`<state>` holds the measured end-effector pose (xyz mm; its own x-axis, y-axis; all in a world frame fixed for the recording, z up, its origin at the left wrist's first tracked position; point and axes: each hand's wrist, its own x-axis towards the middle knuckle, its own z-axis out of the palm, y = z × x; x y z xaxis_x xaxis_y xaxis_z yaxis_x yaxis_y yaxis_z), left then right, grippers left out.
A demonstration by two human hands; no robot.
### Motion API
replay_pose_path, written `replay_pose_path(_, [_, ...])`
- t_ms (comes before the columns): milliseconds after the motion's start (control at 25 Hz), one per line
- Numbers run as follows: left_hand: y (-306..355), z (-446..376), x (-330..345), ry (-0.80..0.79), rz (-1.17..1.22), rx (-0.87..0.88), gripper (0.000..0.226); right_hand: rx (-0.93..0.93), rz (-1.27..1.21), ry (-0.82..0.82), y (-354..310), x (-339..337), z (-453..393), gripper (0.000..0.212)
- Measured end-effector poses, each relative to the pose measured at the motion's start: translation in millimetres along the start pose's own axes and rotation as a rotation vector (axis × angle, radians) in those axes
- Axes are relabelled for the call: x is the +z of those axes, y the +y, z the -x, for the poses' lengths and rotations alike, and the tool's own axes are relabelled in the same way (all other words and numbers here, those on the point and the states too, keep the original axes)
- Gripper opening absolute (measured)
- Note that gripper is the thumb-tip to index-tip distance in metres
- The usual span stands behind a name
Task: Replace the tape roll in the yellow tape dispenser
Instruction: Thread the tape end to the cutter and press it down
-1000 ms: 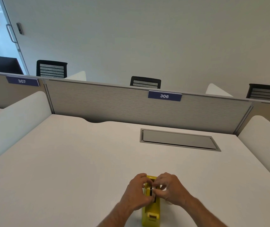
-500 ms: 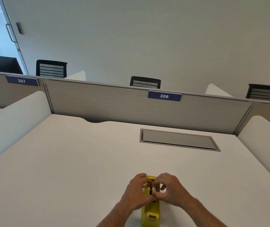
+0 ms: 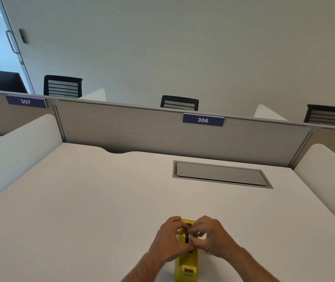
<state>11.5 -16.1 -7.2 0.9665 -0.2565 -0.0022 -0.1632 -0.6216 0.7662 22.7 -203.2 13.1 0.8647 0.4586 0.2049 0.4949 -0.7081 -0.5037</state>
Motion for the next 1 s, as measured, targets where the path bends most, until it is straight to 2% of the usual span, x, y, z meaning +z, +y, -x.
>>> replay_pose_path(160, [-1.8, 0.6, 2.7, 0.010, -0.010, 0.003, 0.050, -0.020, 0.009, 0.016, -0.6, -1.0, -2.3, 0.015])
replay_pose_path(520, [-4.6, -2.3, 4.5, -0.010, -0.015, -0.019, 0.055, -0.037, 0.010, -0.012, -0.9, -1.0, 3.1, 0.027])
replay_pose_path(760, [-6.0, -2.6, 5.1, -0.013, -0.005, -0.014, 0.054, -0.023, -0.008, 0.004, 1.4, -1.7, 0.3, 0.020])
replay_pose_path(1000, [-6.2, -3.4, 4.4, -0.021, -0.010, -0.021, 0.054, -0.018, -0.032, 0.001, 2.2, -1.0, 2.3, 0.025])
